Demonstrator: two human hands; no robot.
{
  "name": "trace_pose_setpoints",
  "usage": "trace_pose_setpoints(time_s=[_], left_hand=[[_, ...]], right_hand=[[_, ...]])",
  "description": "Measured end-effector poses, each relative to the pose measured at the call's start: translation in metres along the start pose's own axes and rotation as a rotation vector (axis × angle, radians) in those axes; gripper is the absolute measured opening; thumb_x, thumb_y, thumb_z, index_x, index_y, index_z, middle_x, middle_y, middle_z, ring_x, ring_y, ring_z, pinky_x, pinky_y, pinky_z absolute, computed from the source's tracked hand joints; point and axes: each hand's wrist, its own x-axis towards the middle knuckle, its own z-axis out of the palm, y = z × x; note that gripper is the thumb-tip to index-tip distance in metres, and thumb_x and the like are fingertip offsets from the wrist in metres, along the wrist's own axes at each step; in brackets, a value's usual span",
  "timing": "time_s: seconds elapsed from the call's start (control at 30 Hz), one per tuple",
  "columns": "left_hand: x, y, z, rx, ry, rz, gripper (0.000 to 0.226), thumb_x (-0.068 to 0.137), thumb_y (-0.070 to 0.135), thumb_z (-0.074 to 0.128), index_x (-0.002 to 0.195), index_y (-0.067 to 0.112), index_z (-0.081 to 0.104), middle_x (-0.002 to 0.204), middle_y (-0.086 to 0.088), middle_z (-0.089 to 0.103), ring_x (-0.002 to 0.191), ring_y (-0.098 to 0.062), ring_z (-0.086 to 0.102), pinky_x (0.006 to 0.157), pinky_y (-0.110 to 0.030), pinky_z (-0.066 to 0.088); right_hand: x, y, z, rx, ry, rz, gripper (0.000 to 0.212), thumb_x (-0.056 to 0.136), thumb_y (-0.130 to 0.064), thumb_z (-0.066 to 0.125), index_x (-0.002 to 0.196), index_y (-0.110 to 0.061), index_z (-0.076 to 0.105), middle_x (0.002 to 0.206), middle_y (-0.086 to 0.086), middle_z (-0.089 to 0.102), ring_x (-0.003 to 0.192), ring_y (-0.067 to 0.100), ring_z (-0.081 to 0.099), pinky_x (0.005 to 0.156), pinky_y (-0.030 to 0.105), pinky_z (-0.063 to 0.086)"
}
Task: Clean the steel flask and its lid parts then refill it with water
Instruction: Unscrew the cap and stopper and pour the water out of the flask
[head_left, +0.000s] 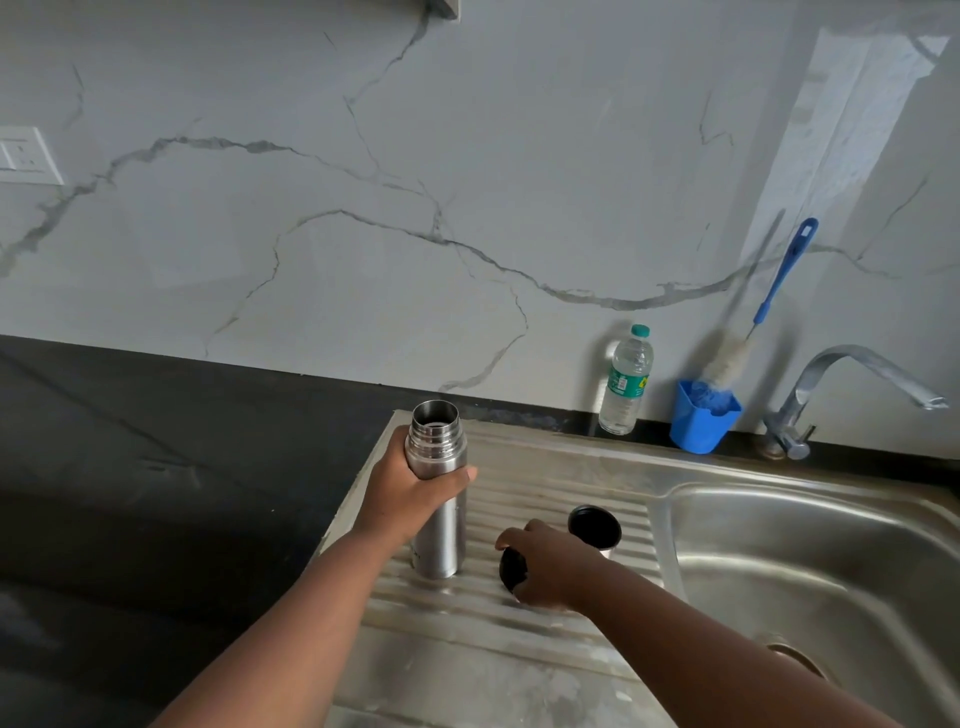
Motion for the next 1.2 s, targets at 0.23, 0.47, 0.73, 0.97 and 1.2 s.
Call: trace_pose_setpoints(time_s=[0.23, 0.47, 0.73, 0.97, 1.2], left_hand=[[-0.008, -0.02, 0.003, -0.065, -0.041, -0.059, 0.077, 0.045, 0.052, 0.087, 0.11, 0.036, 0.05, 0.102, 0.008, 0.069, 0.09, -0.007, 0.068, 0.083, -0.036, 0.056], [-0.018, -0.037, 0.008, -0.037, -0.028, -0.096, 0.09, 0.051, 0.044, 0.092, 0.12, 0.032, 0.037, 0.11, 0.007, 0.062, 0.097, -0.008, 0.064, 0.08, -0.029, 0.052], [-0.014, -0.028, 0.022, -0.031, 0.055, -0.089, 0.073, 0.044, 0.057, 0.085, 0.104, 0.034, 0.051, 0.098, 0.006, 0.068, 0.088, -0.015, 0.067, 0.078, -0.037, 0.055], [-0.021, 0.029, 0.055, 0.004, 0.082, 0.06, 0.056, 0.06, 0.043, 0.088, 0.101, 0.033, 0.051, 0.095, 0.006, 0.066, 0.085, -0.016, 0.065, 0.069, -0.032, 0.05], [-0.041, 0.108, 0.14, -0.065, -0.042, 0.222, 0.063, 0.048, 0.054, 0.083, 0.101, 0.035, 0.056, 0.093, 0.008, 0.069, 0.084, -0.009, 0.067, 0.07, -0.031, 0.052]], right_hand=[[-0.001, 0.001, 0.002, -0.088, 0.01, 0.011, 0.073, 0.083, -0.027, 0.064, 0.146, -0.032, 0.027, 0.139, 0.002, 0.042, 0.121, 0.028, 0.052, 0.087, 0.04, 0.051], [-0.003, 0.005, -0.009, -0.04, 0.098, -0.037, 0.07, 0.084, -0.039, 0.062, 0.145, -0.031, 0.029, 0.142, 0.001, 0.039, 0.128, 0.025, 0.045, 0.093, 0.041, 0.047], [-0.03, 0.022, -0.029, -0.07, 0.22, -0.041, 0.066, 0.087, -0.04, 0.06, 0.145, -0.031, 0.03, 0.145, 0.0, 0.039, 0.13, 0.022, 0.041, 0.102, 0.04, 0.041], [-0.063, 0.067, -0.044, -0.047, 0.295, 0.06, 0.067, 0.085, -0.041, 0.061, 0.144, -0.03, 0.031, 0.145, 0.0, 0.041, 0.132, 0.021, 0.04, 0.108, 0.042, 0.037], [-0.111, 0.151, -0.046, -0.016, 0.318, 0.178, 0.069, 0.087, -0.044, 0.059, 0.147, -0.029, 0.028, 0.148, 0.001, 0.038, 0.135, 0.022, 0.038, 0.108, 0.04, 0.035]])
